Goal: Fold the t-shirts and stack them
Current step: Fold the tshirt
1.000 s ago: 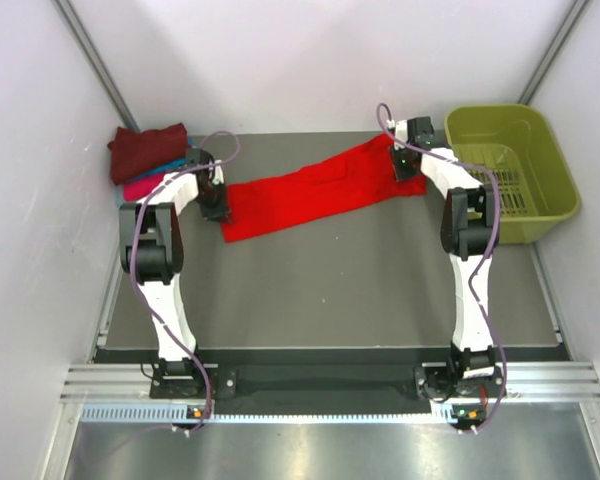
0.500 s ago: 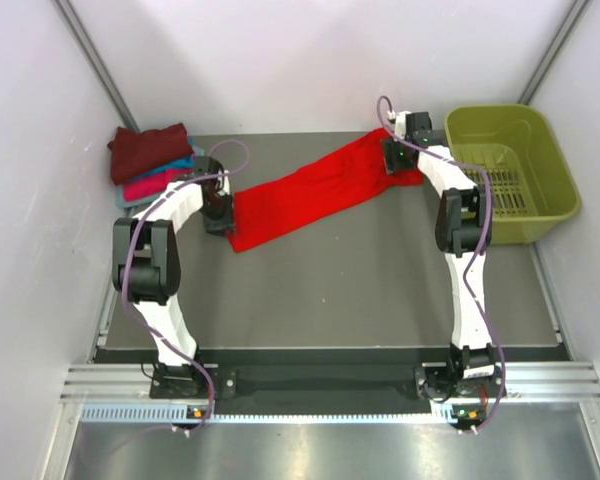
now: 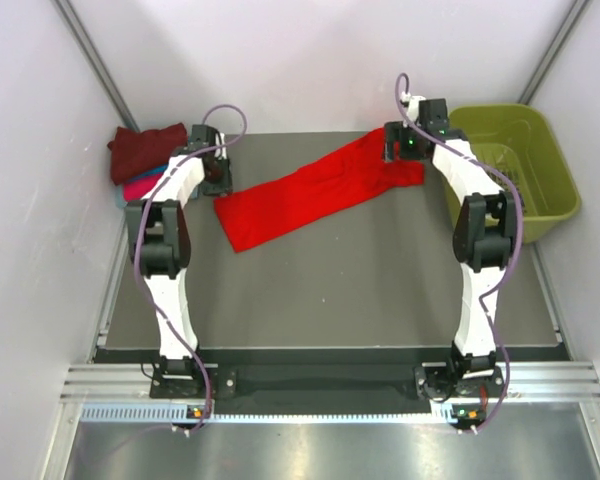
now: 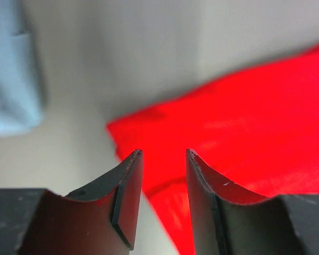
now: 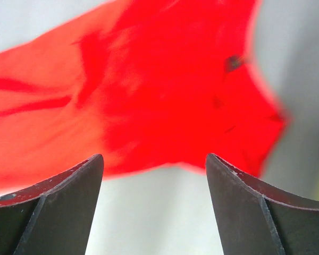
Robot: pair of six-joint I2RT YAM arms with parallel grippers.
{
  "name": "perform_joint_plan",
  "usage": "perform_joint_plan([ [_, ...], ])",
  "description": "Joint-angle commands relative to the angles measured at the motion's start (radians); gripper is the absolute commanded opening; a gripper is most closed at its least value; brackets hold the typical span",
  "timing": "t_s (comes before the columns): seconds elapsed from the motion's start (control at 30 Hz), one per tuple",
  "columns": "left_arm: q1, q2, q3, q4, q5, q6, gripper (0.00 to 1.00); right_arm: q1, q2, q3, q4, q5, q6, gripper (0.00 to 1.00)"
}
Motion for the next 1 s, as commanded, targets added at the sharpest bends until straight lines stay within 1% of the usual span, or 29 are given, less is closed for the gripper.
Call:
perform_joint_plan([
  [0.0, 0.005, 0.125, 0.116, 0.010, -0.005, 0.025, 0.44, 0.011, -0.057, -0.125, -0.023, -0.185, 0.143, 0.78],
  [0.1, 0.006, 0.185, 0.187, 0.022, -0.025, 0.042, 0.45, 0.002, -0.060, -0.250, 0.017, -0.279, 0.254, 0.78],
  [0.13, 0.006, 0.194, 0.196, 0.025, -0.025, 0.048, 0.45, -0.001, -0.058, -0.251, 0.023, -0.294, 0.271, 0.78],
  [0.17, 0.008, 0.204, 0.206, 0.025, -0.054, 0.053, 0.45, -0.004, -0.055, -0.278, 0.027, -0.309, 0.282, 0.78],
  [0.27, 0.009, 0.223, 0.213, 0.028, -0.063, 0.070, 0.45, -0.006, -0.035, -0.289, 0.034, -0.313, 0.286, 0.78],
  [0.37, 0.009, 0.219, 0.184, 0.023, -0.063, 0.076, 0.45, -0.011, 0.001, -0.266, 0.035, -0.296, 0.273, 0.78],
  [0.67, 0.011, 0.129, 0.000, -0.032, -0.039, 0.071, 0.44, -0.006, 0.158, -0.141, 0.055, -0.265, 0.268, 0.78],
  [0.73, 0.009, 0.098, -0.044, -0.035, 0.018, 0.068, 0.44, -0.006, 0.179, -0.105, 0.058, -0.265, 0.271, 0.78],
  [0.83, 0.002, 0.034, -0.138, -0.047, 0.033, 0.057, 0.44, -0.003, 0.222, -0.015, 0.069, -0.259, 0.276, 0.78],
  [0.87, -0.003, -0.005, -0.188, -0.050, 0.049, 0.048, 0.44, -0.003, 0.238, -0.001, 0.072, -0.257, 0.277, 0.78],
  [0.93, -0.011, -0.046, -0.242, -0.062, 0.061, 0.044, 0.44, 0.005, 0.247, 0.027, 0.080, -0.257, 0.277, 0.78],
  [0.97, -0.020, -0.068, -0.298, -0.067, 0.076, 0.039, 0.44, 0.006, 0.256, 0.034, 0.080, -0.257, 0.276, 0.78],
])
